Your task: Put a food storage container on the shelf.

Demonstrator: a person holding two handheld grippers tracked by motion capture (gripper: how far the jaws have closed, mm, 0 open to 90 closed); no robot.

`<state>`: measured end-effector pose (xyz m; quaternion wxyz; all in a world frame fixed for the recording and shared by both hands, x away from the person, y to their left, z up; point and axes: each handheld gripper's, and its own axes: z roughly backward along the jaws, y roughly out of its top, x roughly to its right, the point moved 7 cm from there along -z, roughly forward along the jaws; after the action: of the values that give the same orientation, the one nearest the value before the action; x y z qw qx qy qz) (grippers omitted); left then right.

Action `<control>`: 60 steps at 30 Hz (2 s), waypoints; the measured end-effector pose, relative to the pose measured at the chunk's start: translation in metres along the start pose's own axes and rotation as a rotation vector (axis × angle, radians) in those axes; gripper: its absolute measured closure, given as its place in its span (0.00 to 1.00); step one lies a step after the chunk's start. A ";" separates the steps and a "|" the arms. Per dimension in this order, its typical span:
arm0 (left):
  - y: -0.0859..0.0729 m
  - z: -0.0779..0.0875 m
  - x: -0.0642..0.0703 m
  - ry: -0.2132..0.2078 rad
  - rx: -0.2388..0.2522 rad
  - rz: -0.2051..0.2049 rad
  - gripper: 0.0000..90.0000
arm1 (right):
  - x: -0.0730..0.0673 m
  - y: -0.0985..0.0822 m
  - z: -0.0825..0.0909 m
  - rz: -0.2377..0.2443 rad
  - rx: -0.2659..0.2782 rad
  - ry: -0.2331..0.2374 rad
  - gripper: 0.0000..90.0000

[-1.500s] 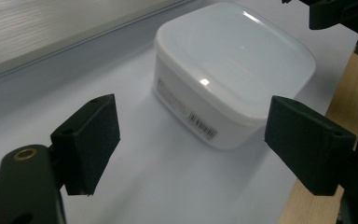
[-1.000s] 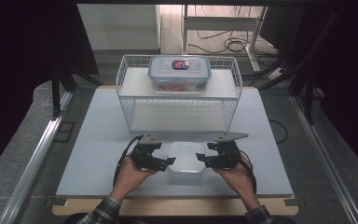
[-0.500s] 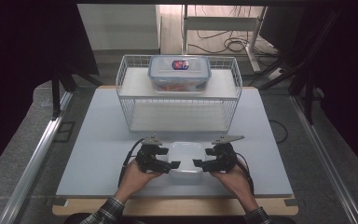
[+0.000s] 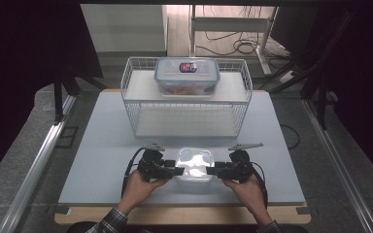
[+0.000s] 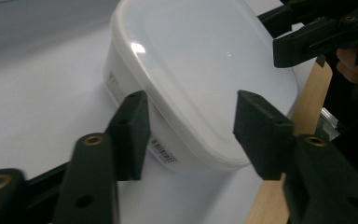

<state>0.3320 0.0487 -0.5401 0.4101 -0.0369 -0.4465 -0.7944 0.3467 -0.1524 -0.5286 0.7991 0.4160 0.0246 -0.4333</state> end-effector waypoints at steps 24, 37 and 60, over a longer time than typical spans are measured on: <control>0.003 0.014 0.004 0.078 0.103 0.026 0.88 | -0.008 0.009 0.017 0.065 0.138 -0.118 0.86; 0.018 0.034 0.008 0.100 0.158 -0.005 0.88 | -0.022 0.030 0.029 0.135 0.202 -0.104 0.87; 0.073 0.078 0.016 0.163 0.230 -0.091 0.88 | -0.043 0.087 0.054 0.199 0.298 -0.089 0.87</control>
<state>0.3474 0.0774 -0.4367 0.4099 0.0951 -0.5009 -0.7563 0.3645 -0.1361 -0.4200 0.7680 0.5103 -0.1167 -0.3689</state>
